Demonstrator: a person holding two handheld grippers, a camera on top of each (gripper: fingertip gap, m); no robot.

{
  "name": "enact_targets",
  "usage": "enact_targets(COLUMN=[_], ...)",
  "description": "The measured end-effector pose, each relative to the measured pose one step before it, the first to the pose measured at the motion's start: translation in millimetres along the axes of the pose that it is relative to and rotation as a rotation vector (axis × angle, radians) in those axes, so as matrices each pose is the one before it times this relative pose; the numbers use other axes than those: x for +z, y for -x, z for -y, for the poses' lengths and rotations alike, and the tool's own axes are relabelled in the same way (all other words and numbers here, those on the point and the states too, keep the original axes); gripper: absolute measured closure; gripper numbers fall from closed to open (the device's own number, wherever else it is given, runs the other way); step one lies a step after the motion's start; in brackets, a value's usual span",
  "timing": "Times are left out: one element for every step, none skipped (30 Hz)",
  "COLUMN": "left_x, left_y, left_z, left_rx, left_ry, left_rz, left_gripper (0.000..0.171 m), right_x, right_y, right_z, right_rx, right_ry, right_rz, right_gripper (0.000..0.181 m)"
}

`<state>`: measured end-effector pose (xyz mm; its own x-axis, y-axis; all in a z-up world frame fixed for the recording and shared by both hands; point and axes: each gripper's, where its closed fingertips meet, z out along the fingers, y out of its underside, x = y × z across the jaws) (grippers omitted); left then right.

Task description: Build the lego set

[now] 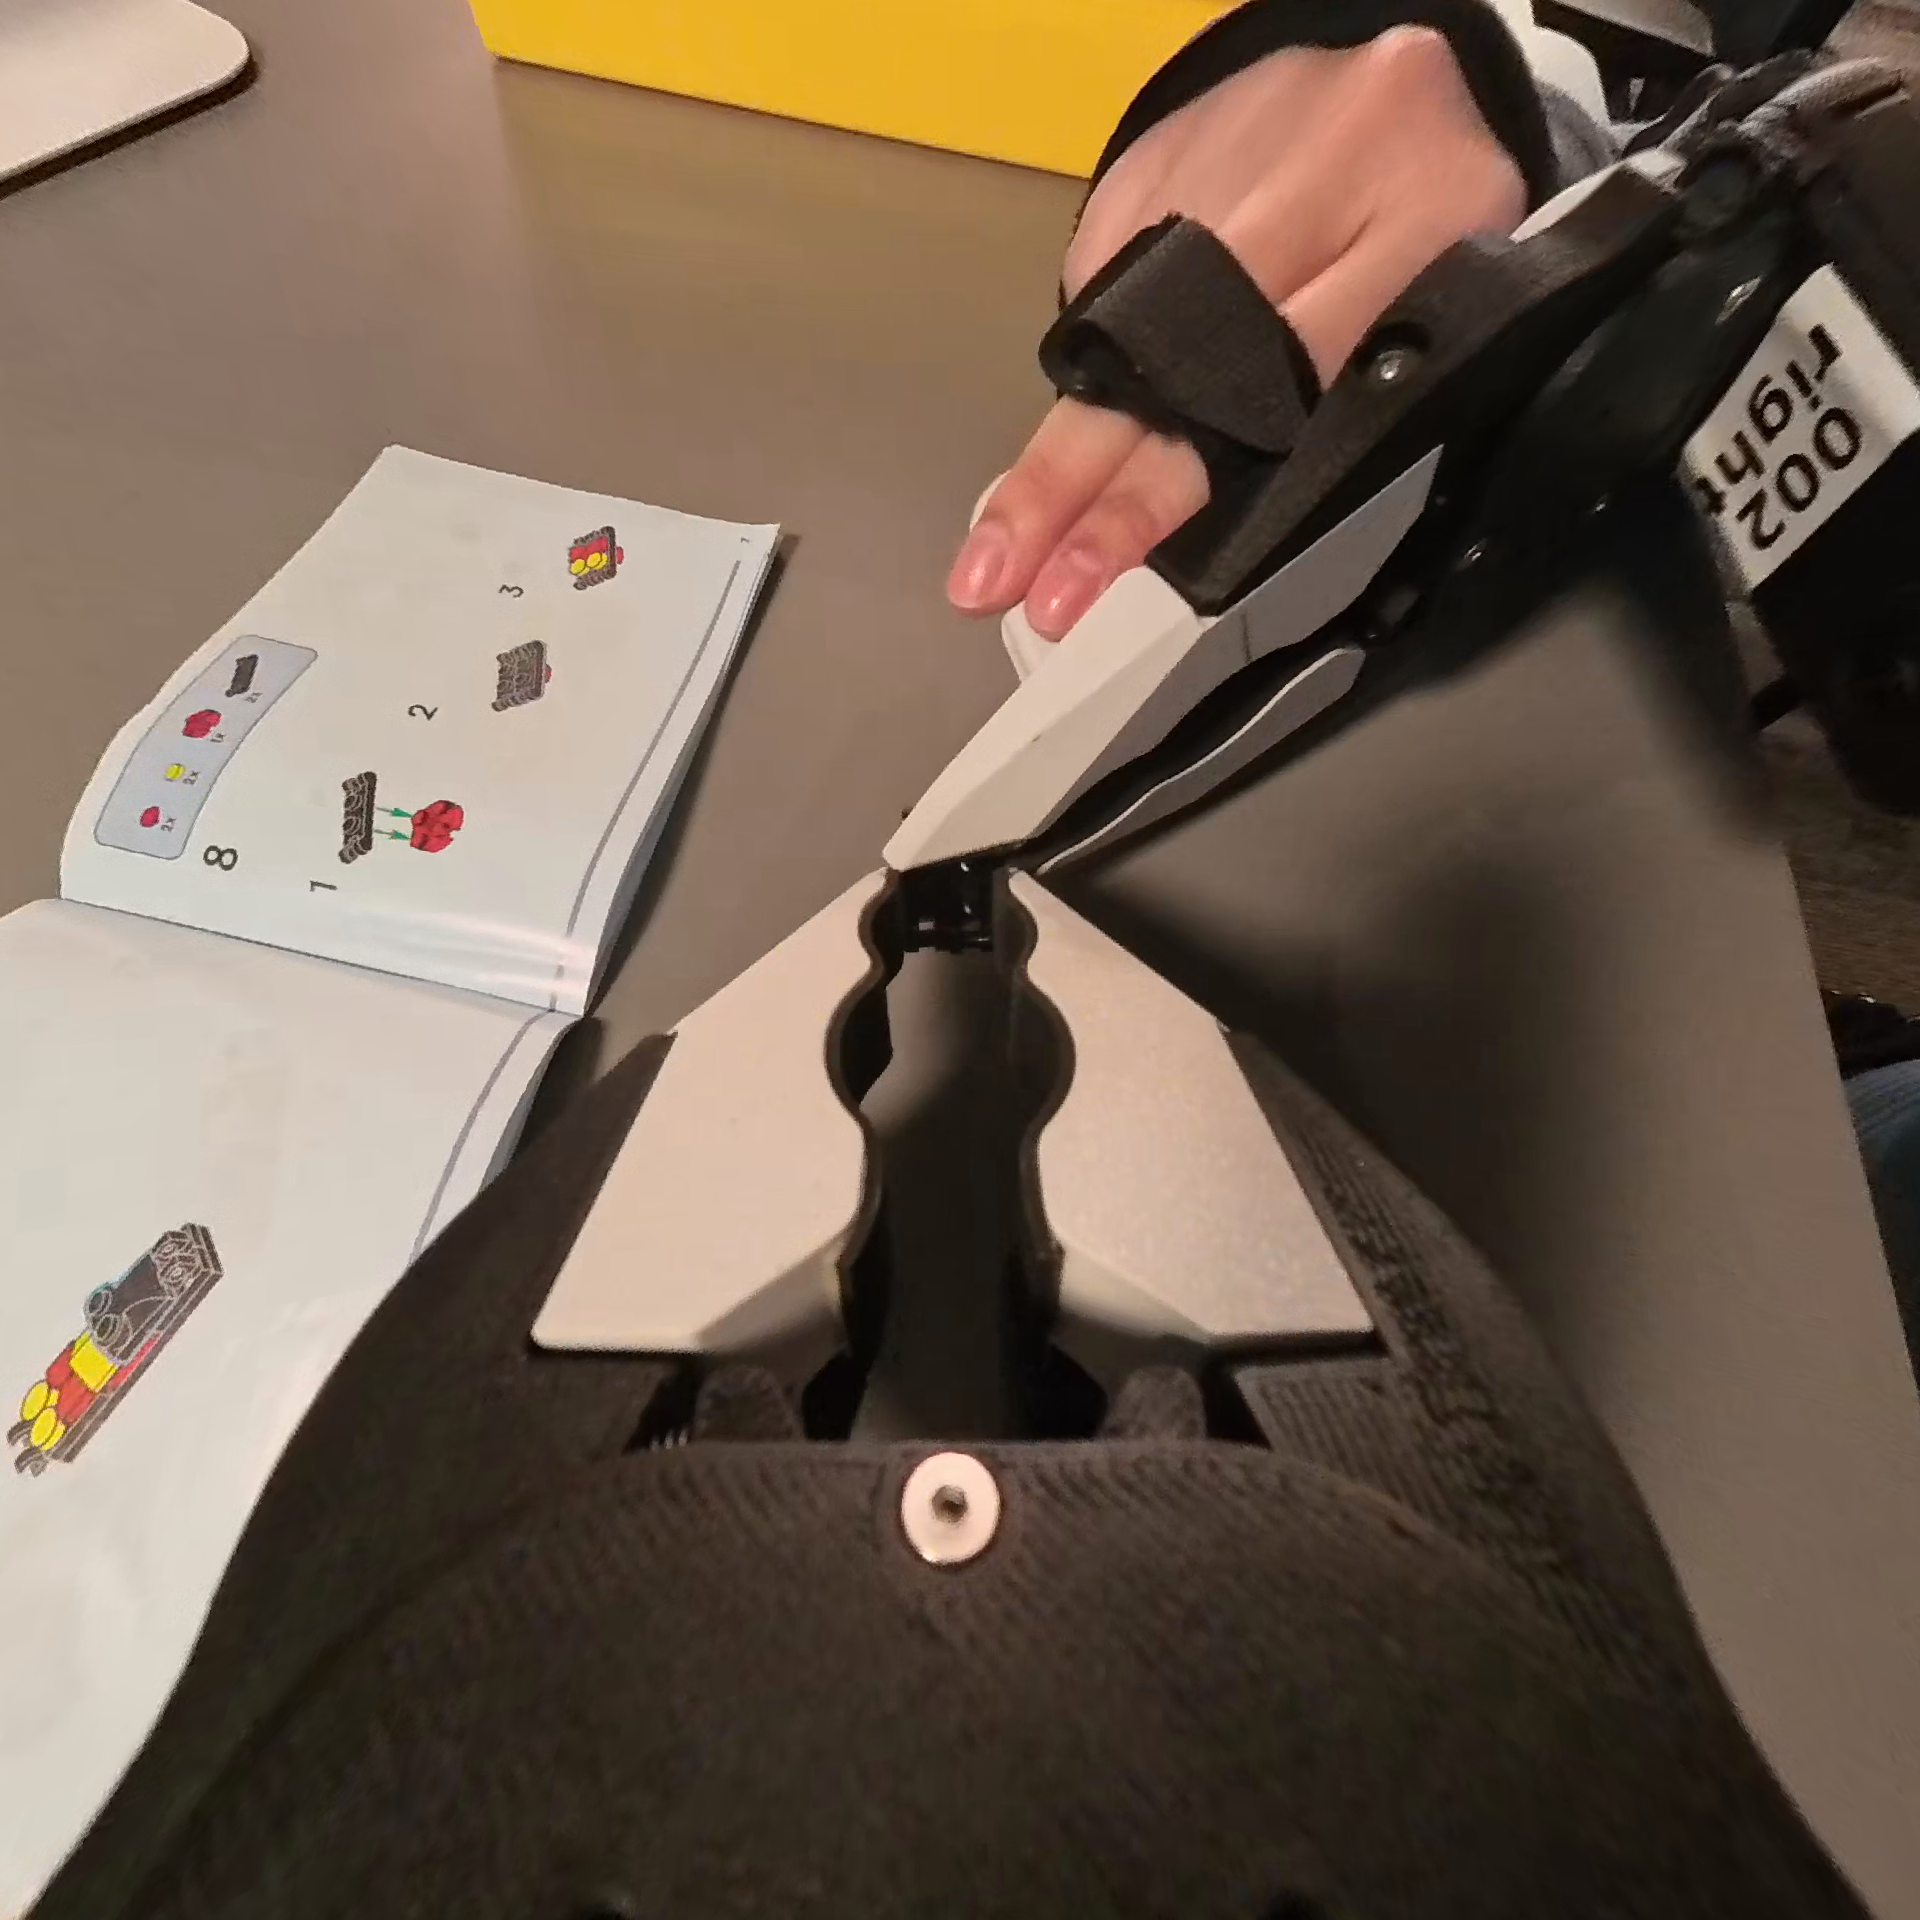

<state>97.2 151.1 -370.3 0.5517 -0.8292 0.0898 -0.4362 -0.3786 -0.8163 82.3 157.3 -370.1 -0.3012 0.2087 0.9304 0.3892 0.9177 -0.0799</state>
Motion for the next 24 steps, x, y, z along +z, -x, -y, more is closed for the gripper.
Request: enact_targets(left_x=[-0.31, -0.45, -0.85, -1.23, -1.44, -1.57, -1.6, -1.36, -1.28, -1.28, -1.06, -0.48, 0.13, 0.77, 1.05, 1.08, 0.95, 0.68, 0.44, -0.32, -0.78, -0.73, -0.69, -0.77], left_y=[-0.19, 0.01, 0.2, 1.03, 1.23, 0.68, 0.35, 1.9, 1.55, 1.16, 1.09, 1.47, 0.55, -0.56, -1.21, -1.5, 0.07, 0.73, 1.31, 1.11, 1.42, 1.23, 0.09, -0.99], left_z=[0.5, 0.84, 1.36, 1.18, 0.25, -0.23, -0.38, -0.2, 1.16, 2.09, 1.22, 0.33, -0.47, -1.52, -1.79, -1.67, -1.4, -1.06, -0.58, 0.71, 0.82, 0.92, 0.67, 0.39], left_rx=[0.0059, 0.01, 0.017, 0.03, 0.0443, 0.0611, 0.0759, 0.0776, 0.0889, 0.1007, 0.1028, 0.0944, 0.08, 0.0657, 0.0537, 0.0407, 0.0323, 0.0307, 0.0259, 0.0202, 0.0193, 0.0168, 0.0156, 0.0194], left_ry=[-0.00262, -0.00508, -0.00747, -0.00607, 0.00136, 0.0015, -0.00274, -0.00452, -0.01477, -0.02046, -0.01178, -0.00229, 0.00362, 0.01104, 0.01229, 0.01155, 0.01116, 0.00919, 0.00636, -0.00145, -0.00455, -0.00878, -0.00776, -0.0033], left_rz=[0.0047, 0.0081, 0.0139, 0.0233, 0.0254, 0.0212, 0.0228, 0.0355, 0.0379, 0.041, 0.0434, 0.0465, 0.0396, 0.0284, 0.0208, 0.0145, 0.0195, 0.0198, 0.0198, 0.0145, 0.0143, 0.0164, 0.0065, -0.0076], left_gripper=[0.156, 0.155, 0.154, 0.143, 0.129, 0.117, 0.112, 0.114, 0.118, 0.122, 0.128, 0.132, 0.14, 0.144, 0.148, 0.153, 0.157, 0.162, 0.165, 0.165, 0.166, 0.166, 0.166, 0.167], right_x=[-0.28, -0.61, -0.8, -0.64, -0.54, -0.4, -0.38, -0.31, -0.22, 0.02, 0.14, 0.0, 0.03, 0.02, -0.19, -0.24, -0.56, -0.6, -0.45, -0.43, -0.54, -0.49, -0.17, 0.34], right_y=[-0.75, -1.11, -1.44, -1.7, -1.48, -1.24, -1.21, -0.6, -0.08, 0.28, 0.6, 0.86, 0.37, 0.14, 0.24, -0.66, -1.3, -0.9, -0.62, -0.7, -0.81, -0.3, 0.82, 1.49], right_z=[-0.04, -0.01, -0.17, -0.29, -0.63, -0.77, -0.59, 0.38, 0.49, 0.62, 0.78, 0.86, 1.0, 0.87, 0.27, 0.71, 1.17, 1.25, 1.15, 0.74, 0.75, 0.79, 0.81, 0.36], right_rx=[0.0095, 0.0094, 0.0108, 0.0107, 0.0069, 0.0072, 0.0087, 0.0084, 0.01, 0.0065, 0.0041, 0.0067, 0.0115, 0.0126, 0.0124, 0.0146, 0.019, 0.0212, 0.0212, 0.014, 0.0112, 0.0177, 0.0198, 0.0177], right_ry=[0.0003, -0.0017, -0.0038, -0.0056, -0.0041, -0.0022, -0.001, -0.0055, -0.004, -0.0027, -0.0035, -0.0045, -0.0065, -0.0065, -0.0032, -0.0059, -0.0094, -0.0101, -0.0079, -0.0051, -0.0057, -0.0047, -0.0031, 0.0005], right_rz=[-0.0001, -0.0022, -0.0058, -0.0093, -0.0089, -0.0067, -0.0049, -0.0006, 0.0025, 0.0034, 0.0047, 0.0055, 0.0042, 0.0038, 0.0056, 0.0006, -0.0021, 0.0029, 0.0038, 0.001, 0.0008, 0.006, 0.0136, 0.015], right_gripper=[0.175, 0.175, 0.175, 0.175, 0.175, 0.175, 0.175, 0.175, 0.175, 0.175, 0.175, 0.175, 0.175, 0.175, 0.175, 0.175, 0.175, 0.175, 0.175, 0.175, 0.175, 0.175, 0.175, 0.175])
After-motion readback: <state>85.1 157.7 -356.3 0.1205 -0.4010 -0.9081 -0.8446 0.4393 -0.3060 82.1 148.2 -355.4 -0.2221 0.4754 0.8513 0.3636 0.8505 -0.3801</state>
